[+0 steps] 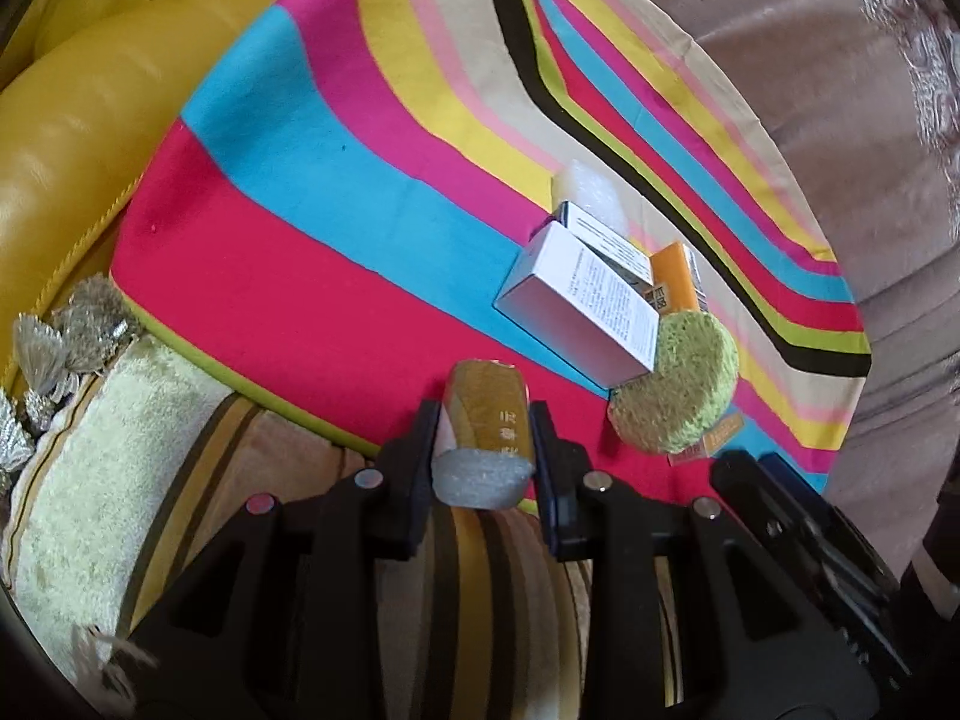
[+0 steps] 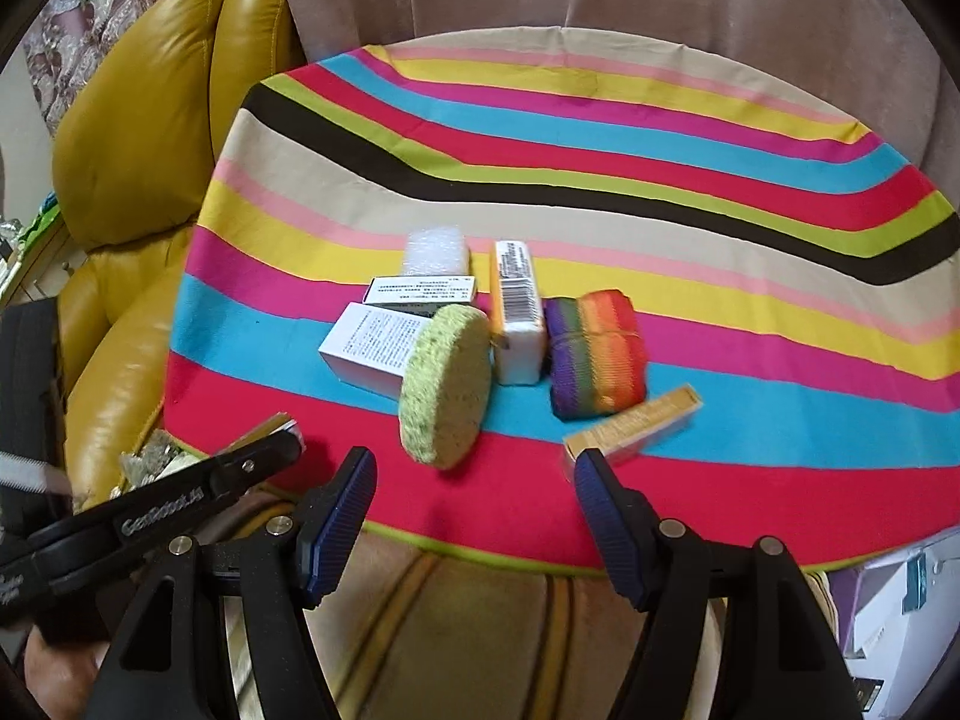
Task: Organize objects
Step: 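Grasp the gold box with the left gripper while the right grasps the green sponge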
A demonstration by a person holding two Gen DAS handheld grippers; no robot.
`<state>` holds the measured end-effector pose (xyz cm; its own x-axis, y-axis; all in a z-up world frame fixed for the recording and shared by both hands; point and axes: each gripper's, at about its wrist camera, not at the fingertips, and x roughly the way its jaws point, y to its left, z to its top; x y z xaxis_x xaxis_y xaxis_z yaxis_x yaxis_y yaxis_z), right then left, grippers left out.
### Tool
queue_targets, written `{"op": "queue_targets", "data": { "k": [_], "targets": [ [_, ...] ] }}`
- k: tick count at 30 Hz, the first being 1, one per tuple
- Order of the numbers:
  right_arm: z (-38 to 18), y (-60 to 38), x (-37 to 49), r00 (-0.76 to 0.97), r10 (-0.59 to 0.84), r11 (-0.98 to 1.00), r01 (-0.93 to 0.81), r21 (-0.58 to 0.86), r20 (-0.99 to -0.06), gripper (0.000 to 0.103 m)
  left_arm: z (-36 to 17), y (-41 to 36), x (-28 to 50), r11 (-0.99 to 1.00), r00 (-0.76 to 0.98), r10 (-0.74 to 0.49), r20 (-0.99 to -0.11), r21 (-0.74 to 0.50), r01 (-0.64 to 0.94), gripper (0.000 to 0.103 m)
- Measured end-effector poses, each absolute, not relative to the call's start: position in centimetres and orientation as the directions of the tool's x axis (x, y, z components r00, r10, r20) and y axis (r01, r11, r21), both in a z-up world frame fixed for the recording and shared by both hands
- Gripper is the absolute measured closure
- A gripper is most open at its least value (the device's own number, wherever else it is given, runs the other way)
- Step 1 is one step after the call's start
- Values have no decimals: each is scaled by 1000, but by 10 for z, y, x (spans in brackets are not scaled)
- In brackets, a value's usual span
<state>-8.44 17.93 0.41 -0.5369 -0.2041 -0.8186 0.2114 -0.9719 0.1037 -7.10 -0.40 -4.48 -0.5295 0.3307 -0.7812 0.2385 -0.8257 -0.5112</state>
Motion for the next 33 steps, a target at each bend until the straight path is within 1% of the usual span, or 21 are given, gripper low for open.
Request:
{"op": "queue_targets", "data": {
  "k": [5,8,10,11,13,14,16,27,33],
  "targets": [
    [-5,164,-104,-536,-165,-978,198,67,-828,34,-44,-1,-69,-824,-534,339,-775,-518,229,70],
    [-12,159,-113,-523,-151,-980,193,56,-839,43,-42,0,-67,-823,-535,340,-774,-520,228,70],
    [-17,159,-117,-509,-140,-981,186,50,-850,53,-41,2,-67,-825,-534,339,-774,-517,227,70],
    [-21,159,-121,-497,-141,-981,184,55,-856,56,-40,3,-66,-827,-534,338,-775,-516,225,70],
    [-27,160,-125,-475,-142,-982,176,64,-869,67,-39,4,-68,-829,-533,337,-776,-513,223,70],
    [-30,161,-126,-466,-146,-982,174,71,-873,70,-39,4,-69,-830,-533,335,-777,-511,223,70],
    [-33,163,-128,-453,-159,-981,174,88,-878,85,-38,7,-69,-834,-532,331,-779,-505,221,70],
    [-21,189,-102,-473,-234,-970,167,175,-849,86,-23,16,-60,-876,-547,293,-784,-449,175,70],
    [-13,209,-87,-488,-259,-966,139,218,-833,86,-15,31,-57,-883,-546,301,-782,-444,151,70]
  ]
}}
